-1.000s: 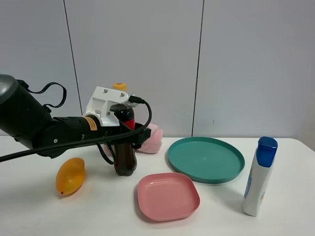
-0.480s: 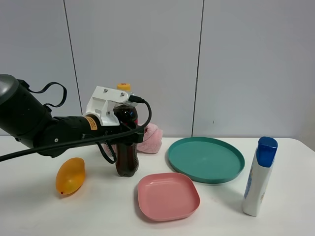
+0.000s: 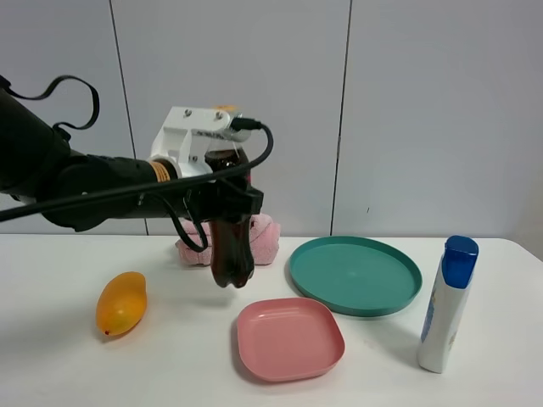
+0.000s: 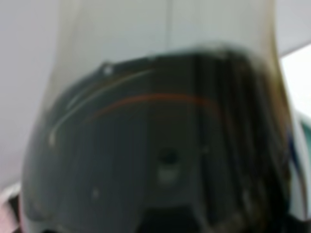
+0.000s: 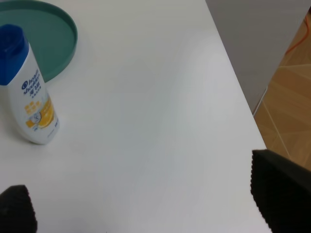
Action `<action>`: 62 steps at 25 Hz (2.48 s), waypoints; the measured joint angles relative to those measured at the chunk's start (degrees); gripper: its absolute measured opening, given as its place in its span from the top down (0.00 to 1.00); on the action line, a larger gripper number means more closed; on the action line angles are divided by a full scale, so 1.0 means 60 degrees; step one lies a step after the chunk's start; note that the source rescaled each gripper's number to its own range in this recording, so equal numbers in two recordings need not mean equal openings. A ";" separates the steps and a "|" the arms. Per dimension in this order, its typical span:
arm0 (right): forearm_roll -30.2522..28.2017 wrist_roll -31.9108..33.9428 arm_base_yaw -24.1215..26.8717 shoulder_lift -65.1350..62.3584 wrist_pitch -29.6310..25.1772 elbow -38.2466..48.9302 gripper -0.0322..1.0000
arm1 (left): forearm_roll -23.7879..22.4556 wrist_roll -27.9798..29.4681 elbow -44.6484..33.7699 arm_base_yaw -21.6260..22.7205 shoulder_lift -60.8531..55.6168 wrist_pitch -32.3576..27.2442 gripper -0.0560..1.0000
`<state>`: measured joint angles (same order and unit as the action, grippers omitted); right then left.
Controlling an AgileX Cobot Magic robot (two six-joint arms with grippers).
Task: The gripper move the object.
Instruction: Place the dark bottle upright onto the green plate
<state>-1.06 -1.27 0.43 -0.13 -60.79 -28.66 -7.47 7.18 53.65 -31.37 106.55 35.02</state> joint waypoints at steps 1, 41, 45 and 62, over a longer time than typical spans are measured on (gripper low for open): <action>0.0000 0.0000 0.0000 0.0000 0.0000 0.0000 0.00 | 0.0000 0.0028 0.0126 -0.0113 -0.0042 -0.0010 0.92; 0.0000 0.0000 0.0000 0.0000 0.0000 0.0000 0.00 | -0.0070 0.0099 0.9034 -0.1663 0.4665 -0.3701 0.92; 0.0000 0.0000 0.0000 0.0000 0.0000 0.0000 0.00 | -0.0070 0.0099 0.9086 -0.1663 0.5188 -0.3841 0.92; 0.0000 0.0000 0.0000 0.0000 0.0000 0.0000 0.00 | -0.0046 0.0200 0.9086 -0.1663 0.5812 -0.3457 0.92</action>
<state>-1.06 -1.27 0.43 -0.13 -60.79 -28.66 -7.75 8.38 108.17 -41.35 141.43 14.28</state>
